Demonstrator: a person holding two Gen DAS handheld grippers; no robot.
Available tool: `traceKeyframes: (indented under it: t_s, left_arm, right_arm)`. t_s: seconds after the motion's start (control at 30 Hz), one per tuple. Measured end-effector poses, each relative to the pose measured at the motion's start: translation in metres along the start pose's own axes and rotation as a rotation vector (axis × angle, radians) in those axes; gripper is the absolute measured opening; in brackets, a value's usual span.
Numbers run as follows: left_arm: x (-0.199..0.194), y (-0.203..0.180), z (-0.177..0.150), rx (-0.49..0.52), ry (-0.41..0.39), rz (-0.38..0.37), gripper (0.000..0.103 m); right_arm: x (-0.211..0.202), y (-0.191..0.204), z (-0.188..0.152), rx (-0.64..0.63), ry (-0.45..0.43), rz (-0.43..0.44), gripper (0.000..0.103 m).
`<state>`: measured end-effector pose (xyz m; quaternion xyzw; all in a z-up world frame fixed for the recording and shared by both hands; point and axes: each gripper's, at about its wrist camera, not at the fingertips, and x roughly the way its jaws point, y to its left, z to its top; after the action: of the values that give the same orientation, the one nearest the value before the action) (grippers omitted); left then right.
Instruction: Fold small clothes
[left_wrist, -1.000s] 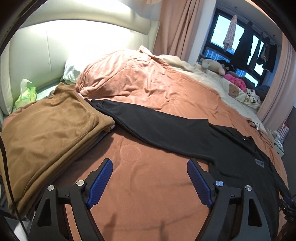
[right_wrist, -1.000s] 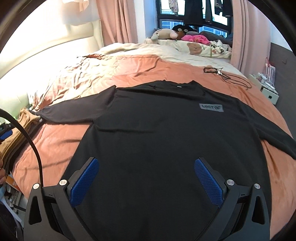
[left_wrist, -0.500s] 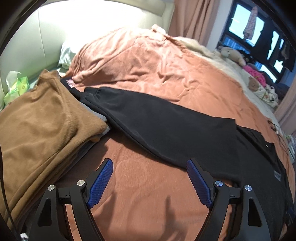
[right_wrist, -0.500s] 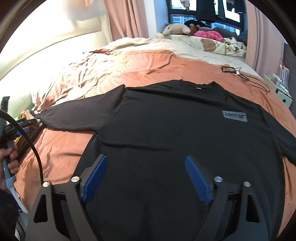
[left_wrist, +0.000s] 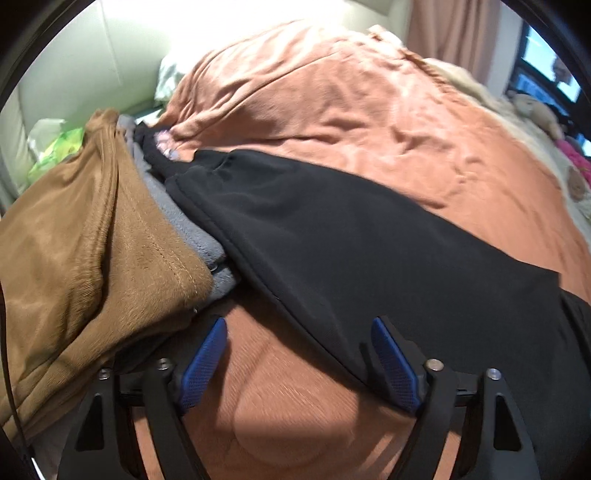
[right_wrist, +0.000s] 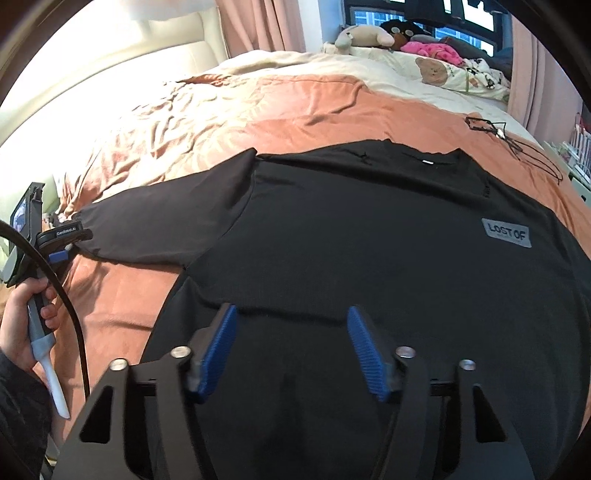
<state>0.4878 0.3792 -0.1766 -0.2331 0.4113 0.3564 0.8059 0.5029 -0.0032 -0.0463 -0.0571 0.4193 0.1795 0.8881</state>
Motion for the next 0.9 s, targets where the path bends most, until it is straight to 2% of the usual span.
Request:
traceKeyframes:
  t_s: [0.07,0.1,0.13,0.17,0.2,0.23,0.37,0.6,0.9]
  left_arm:
    - [0.013,0.004,0.002,-0.019,0.025,0.019,0.065]
    - [0.017,0.005,0.003,-0.025,0.034,0.023,0.052]
    - [0.02,0.007,0.004,-0.036,0.037,0.019,0.046]
    - [0.019,0.007,0.005,-0.042,0.028,0.015,0.032]
    - [0.015,0.006,0.008,-0.052,0.017,-0.007,0.011]
    - [0.01,0.005,0.011,-0.058,0.012,-0.037,0.007]
    - [-0.02,-0.008,0.028,-0.051,-0.06,-0.111,0.005]
    - [-0.076,-0.035,0.065,-0.017,-0.167,-0.265,0.004]
    - [-0.135,-0.066,0.081,0.063,-0.256,-0.438,0.004]
  right_arm:
    - [0.012,0.0,0.004,0.018,0.016,0.009,0.045]
    - [0.016,0.0,0.006,0.025,0.023,0.016,0.042]
    - [0.022,0.001,0.008,0.031,0.032,0.029,0.039]
    - [0.028,0.002,0.01,0.037,0.04,0.044,0.037]
    - [0.032,0.002,0.012,0.042,0.048,0.053,0.034]
    - [0.037,0.003,0.015,0.047,0.055,0.064,0.033]
    - [0.052,0.004,0.023,0.067,0.063,0.104,0.029]
    - [0.078,0.017,0.039,0.085,0.058,0.177,0.029]
    - [0.128,0.021,0.048,0.18,0.105,0.294,0.015]
